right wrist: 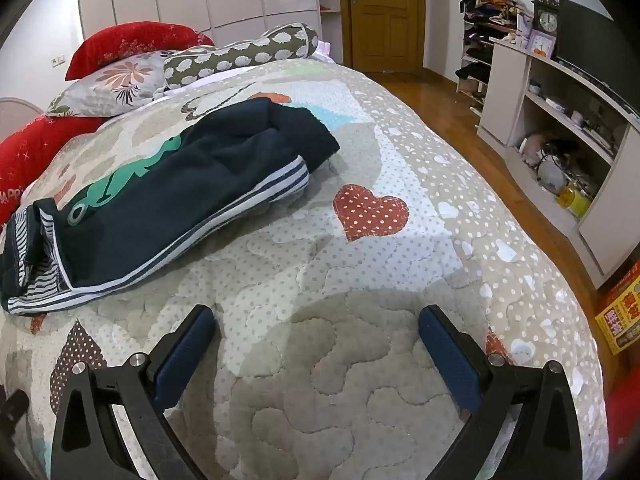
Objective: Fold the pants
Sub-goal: 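Move both grippers toward the dark navy pants on the quilt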
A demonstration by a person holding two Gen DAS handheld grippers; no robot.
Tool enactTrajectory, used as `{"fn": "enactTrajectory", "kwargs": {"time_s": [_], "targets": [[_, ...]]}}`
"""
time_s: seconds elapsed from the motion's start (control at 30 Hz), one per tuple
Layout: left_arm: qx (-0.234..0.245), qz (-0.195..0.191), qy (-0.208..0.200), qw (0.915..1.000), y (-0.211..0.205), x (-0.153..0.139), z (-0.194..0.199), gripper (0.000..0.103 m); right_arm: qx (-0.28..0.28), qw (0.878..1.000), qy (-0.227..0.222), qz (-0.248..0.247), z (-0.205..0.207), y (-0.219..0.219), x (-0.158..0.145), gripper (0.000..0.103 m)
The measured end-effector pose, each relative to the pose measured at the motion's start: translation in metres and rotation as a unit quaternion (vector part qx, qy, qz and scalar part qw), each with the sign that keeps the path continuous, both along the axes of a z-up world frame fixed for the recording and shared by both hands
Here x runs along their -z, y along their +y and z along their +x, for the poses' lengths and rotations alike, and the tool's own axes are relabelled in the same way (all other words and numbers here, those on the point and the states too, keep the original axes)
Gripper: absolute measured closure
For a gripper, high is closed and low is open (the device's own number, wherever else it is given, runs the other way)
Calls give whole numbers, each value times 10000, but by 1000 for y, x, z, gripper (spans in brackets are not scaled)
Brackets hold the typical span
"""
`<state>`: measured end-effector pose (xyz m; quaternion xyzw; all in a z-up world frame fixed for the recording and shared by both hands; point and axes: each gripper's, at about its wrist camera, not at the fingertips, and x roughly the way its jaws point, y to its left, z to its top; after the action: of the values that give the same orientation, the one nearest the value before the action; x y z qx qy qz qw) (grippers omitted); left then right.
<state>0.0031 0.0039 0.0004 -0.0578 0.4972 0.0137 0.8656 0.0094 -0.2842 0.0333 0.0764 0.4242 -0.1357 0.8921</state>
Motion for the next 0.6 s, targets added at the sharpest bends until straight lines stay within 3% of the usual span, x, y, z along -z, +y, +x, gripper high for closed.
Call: {"fn": "enactTrajectory", "kwargs": {"time_s": [0.1,0.17,0.23,0.33,0.4,0.6], "targets": [[106,-43,-3,9999,-3,-8,10,0,0,10000,-7,1,0,0,0,0],[217,-244,-228,9992,10,-19,-4,0,0,10000,-6,13,0,0,0,0],[273,65,-196,9994,-7,-35,-14,0,-5,10000,-8,28,0,0,0,0],[244,-273,-162,9992,-8,-52,-17,2,-9,10000,-11,35,1,0,1,0],[181,-500,-233,9983,0,-68,-18,11,-10,10000,-20,49,1,0,1,0],[-90,-507,-464,9976,27,-99,-17,12,-84,9999,-32,105,0,0,-1,0]]}}
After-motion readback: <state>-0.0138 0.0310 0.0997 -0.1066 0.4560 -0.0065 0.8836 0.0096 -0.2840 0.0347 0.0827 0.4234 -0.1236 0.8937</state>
